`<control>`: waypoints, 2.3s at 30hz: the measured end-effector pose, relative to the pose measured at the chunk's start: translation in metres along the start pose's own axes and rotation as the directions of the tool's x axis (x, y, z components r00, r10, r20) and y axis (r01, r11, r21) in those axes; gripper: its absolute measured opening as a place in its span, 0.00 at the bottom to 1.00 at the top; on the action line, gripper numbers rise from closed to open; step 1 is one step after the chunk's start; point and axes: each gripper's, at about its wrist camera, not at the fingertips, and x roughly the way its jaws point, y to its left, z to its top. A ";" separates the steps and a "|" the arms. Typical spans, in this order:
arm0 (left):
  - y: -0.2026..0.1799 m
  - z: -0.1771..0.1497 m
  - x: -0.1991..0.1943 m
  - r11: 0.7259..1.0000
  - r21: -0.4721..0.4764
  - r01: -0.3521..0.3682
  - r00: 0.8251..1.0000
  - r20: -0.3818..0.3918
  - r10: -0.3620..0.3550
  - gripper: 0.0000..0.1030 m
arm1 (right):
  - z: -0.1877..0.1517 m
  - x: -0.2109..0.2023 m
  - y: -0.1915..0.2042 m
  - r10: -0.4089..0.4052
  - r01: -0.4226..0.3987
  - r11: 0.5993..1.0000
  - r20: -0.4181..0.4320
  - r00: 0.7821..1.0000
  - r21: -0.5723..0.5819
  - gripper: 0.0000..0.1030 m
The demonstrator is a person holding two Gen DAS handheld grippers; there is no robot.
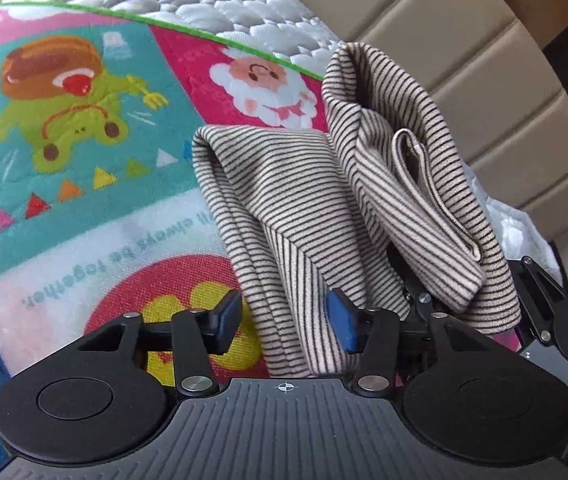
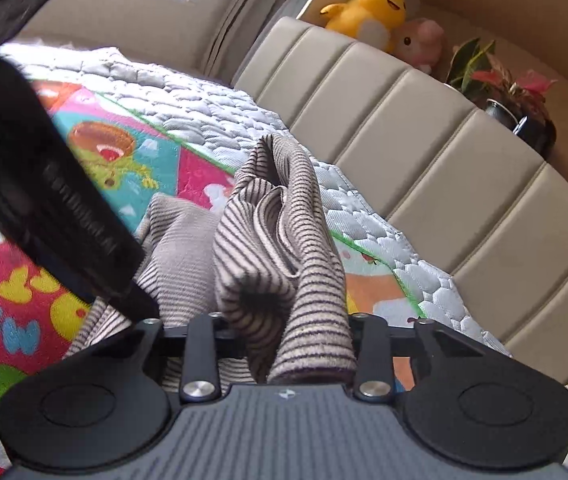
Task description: Fold clothes
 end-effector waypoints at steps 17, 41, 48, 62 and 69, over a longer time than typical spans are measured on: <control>0.022 0.013 -0.003 0.986 -0.137 0.093 0.995 -0.034 -0.099 0.40 | 0.010 -0.023 0.024 0.131 -0.116 0.970 0.060 0.990 -0.216 0.24; 0.005 0.025 -0.032 0.979 0.156 -0.132 0.983 0.144 0.110 0.63 | 0.024 -0.039 -0.059 0.499 -0.493 0.855 0.004 0.867 0.162 1.00; 0.003 0.024 -0.031 0.972 0.173 -0.162 0.979 0.149 0.137 0.68 | -0.037 0.035 -0.107 0.574 -0.372 0.552 -0.017 0.819 0.746 1.00; 0.023 0.029 -0.026 0.972 0.132 -0.193 0.975 0.133 0.176 0.72 | -0.017 0.018 -0.066 0.517 -0.397 0.772 -0.127 0.847 0.496 0.99; 0.012 0.025 -0.022 0.965 0.181 -0.188 0.976 0.142 0.164 0.75 | -0.006 -0.006 -0.062 0.422 -0.393 0.842 0.001 0.906 0.371 1.00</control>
